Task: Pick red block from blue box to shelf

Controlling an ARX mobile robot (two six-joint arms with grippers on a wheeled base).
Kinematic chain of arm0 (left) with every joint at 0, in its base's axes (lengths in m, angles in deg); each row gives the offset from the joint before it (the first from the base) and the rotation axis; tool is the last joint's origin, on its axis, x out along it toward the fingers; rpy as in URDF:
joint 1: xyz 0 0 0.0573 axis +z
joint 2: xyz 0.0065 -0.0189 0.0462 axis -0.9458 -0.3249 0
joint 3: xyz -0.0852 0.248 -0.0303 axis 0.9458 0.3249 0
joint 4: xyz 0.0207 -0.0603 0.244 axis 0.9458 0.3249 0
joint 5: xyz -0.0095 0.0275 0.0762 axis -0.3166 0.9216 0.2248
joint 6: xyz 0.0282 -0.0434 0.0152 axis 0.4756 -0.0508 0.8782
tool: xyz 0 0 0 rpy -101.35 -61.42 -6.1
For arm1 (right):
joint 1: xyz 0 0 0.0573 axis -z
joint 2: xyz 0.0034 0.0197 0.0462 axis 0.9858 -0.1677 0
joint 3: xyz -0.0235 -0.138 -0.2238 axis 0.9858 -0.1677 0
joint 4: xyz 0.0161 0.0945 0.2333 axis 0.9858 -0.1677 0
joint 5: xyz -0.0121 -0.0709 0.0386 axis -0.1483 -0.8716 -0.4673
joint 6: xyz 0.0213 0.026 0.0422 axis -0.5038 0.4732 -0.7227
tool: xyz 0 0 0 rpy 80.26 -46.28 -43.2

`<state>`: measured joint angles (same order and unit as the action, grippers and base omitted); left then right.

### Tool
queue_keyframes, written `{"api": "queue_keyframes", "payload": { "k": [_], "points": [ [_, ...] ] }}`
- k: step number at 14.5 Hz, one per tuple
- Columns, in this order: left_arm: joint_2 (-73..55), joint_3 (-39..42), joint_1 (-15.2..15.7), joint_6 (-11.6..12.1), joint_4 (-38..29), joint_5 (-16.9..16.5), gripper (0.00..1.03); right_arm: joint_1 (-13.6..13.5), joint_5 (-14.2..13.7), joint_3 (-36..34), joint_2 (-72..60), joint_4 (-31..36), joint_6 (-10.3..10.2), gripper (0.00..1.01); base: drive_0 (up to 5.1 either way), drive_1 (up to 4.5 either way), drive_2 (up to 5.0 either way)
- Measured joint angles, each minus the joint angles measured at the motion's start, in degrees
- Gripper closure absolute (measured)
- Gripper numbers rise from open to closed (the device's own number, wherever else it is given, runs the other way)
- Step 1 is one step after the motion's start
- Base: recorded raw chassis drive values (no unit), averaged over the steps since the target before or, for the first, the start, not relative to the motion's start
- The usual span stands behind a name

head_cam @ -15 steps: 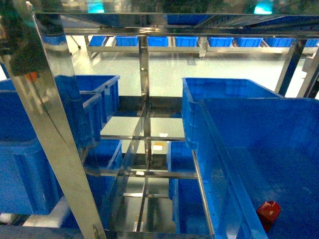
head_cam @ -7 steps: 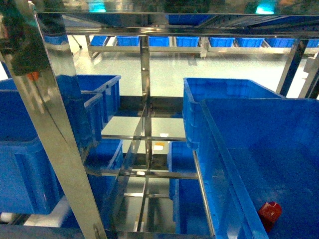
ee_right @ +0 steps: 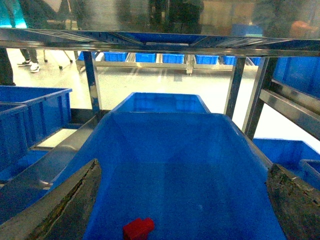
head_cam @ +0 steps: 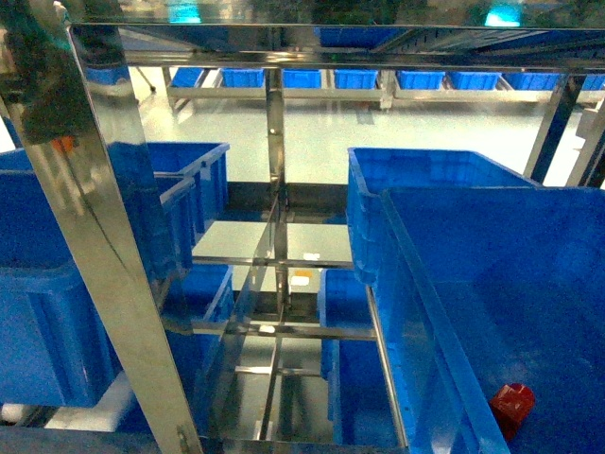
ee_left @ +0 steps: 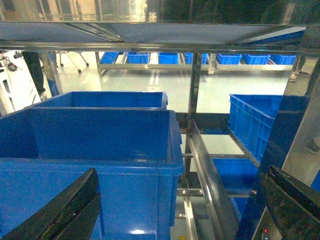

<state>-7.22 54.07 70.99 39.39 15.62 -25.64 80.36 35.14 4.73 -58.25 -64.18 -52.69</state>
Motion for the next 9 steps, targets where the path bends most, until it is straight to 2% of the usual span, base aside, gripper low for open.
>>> {"api": "queue_keyframes", "payload": {
  "k": [9],
  "points": [
    [0.00,0.00,0.00,0.00,0.00,0.00,0.05,0.00,0.02,0.00,0.00,0.00,0.00,0.03,0.0,0.00,0.0]
  ]
}}
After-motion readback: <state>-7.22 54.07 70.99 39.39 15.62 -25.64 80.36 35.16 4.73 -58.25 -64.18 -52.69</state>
